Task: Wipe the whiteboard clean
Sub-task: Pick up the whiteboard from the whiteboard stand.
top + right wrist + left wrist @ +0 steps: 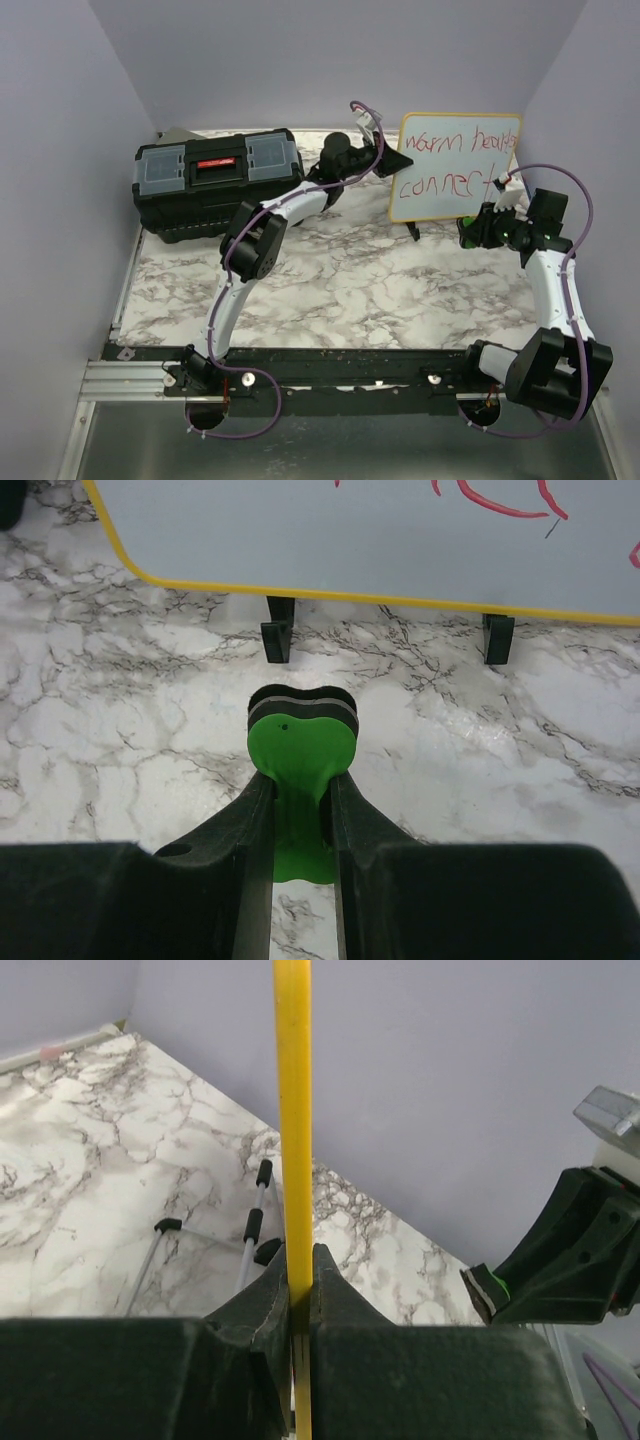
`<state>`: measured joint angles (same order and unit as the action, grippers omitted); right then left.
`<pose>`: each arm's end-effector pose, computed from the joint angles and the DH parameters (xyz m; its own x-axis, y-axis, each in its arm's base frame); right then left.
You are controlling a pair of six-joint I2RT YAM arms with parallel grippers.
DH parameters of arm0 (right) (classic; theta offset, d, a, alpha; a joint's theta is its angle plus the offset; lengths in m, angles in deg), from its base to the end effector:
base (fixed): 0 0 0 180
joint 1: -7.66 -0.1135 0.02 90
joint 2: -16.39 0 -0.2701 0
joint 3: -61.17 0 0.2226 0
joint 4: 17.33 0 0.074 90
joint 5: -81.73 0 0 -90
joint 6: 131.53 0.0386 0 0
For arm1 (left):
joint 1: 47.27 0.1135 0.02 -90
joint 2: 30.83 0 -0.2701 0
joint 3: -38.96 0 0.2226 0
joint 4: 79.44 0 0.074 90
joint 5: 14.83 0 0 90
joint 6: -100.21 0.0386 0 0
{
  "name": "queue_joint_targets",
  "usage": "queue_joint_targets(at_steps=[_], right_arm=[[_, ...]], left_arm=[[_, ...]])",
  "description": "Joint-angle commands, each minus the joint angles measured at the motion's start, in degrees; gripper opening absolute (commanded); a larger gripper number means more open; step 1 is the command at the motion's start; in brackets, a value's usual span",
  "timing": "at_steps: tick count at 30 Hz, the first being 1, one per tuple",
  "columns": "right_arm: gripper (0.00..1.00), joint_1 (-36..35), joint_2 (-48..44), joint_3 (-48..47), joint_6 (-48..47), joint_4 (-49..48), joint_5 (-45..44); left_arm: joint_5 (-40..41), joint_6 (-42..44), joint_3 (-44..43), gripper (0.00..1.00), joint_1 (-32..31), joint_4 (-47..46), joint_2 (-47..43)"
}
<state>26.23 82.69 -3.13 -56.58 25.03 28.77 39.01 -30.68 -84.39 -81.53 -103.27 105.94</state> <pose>0.2054 -0.0445 0.2798 -0.6000 -0.0171 -0.7998 -0.3209 0.9210 0.2211 0.4308 -0.3210 0.2658 -0.4986 -0.2999 -0.8133 0.8039 0.1909 -0.5632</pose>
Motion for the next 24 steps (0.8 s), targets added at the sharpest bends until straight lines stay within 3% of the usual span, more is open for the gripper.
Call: queue_joint_targets(at_steps=[1, 8, 16, 19, 24], right_arm=[[0.01, 0.5, -1.3, 0.1, 0.2, 0.2, 2.3], [0.01, 0.6, -2.2, 0.2, 0.2, 0.2, 2.9], [0.01, 1.0, -4.2, 0.2, -0.3, 0.4, 5.9], [0.01, 0.9, -7.0, 0.2, -1.3, 0.6, 9.4], [0.01, 0.9, -11.1, -1.0, -3.7, 3.3, 17.2]], left_arm=[[3.7, -0.2, -6.5, 0.00, -0.5, -5.4, -7.9], [5.1, -2.5, -8.9, 0.00, -1.6, -2.0, -9.9], [7.8, -2.9, -5.7, 0.00, -2.2, -1.6, -14.3], [9.1, -2.0, -1.3, 0.00, -2.2, -2.3, -18.5], [11.3, -1.0, 13.6, 0.00, -2.2, -7.4, -28.2]])
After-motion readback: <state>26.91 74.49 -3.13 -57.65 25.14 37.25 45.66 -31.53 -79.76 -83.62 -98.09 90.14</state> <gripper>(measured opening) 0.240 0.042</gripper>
